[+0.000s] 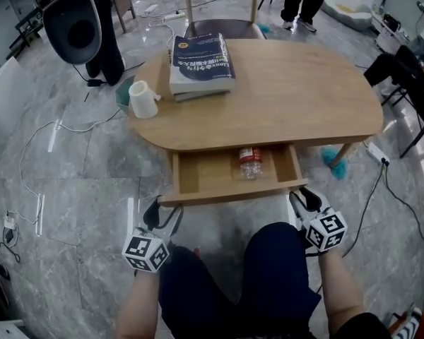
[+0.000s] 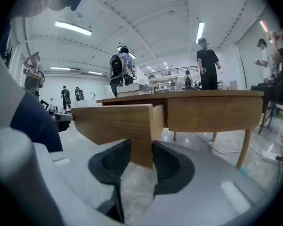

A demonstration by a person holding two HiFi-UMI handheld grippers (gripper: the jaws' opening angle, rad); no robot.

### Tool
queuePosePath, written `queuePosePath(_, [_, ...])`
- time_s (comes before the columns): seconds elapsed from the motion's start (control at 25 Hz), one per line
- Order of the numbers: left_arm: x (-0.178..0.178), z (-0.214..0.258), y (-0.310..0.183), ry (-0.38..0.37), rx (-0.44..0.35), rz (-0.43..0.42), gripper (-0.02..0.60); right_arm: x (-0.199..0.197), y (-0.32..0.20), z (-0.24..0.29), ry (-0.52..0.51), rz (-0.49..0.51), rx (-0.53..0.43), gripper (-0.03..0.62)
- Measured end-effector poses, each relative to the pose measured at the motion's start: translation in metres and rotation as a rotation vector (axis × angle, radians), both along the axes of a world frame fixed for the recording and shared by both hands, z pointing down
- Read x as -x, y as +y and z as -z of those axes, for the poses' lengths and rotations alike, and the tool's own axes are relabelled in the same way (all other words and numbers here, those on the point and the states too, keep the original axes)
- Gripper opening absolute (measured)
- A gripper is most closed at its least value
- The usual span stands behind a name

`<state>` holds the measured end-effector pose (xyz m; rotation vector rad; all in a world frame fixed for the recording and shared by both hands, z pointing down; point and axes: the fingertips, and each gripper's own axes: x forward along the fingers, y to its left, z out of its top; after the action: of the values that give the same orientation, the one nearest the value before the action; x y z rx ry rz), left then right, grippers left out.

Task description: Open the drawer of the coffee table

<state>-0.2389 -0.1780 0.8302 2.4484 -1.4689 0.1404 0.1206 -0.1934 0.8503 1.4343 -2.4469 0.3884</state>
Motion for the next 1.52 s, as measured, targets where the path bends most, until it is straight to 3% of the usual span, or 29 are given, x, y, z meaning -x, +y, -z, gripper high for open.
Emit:
queuePosePath(0.44, [-0.004, -0.007, 0.033, -0.020, 0.035, -0.019, 0.262, -0.009, 0.036, -0.014, 0.033, 0.015, 0.029, 0.145])
queuePosePath(0.76, [-0.010, -0.018, 0.054, -0.030, 0.095, -0.041, 0.264, -0.009, 0.054, -0.017, -0.007, 0.022, 0.039, 0.144])
queuePosePath(1.52, [-0.008, -0.040, 0.060, -0.098, 0.176, -0.108, 0.265, -0.009, 0.061, -0.040, 0.001, 0.017, 0.099, 0.141])
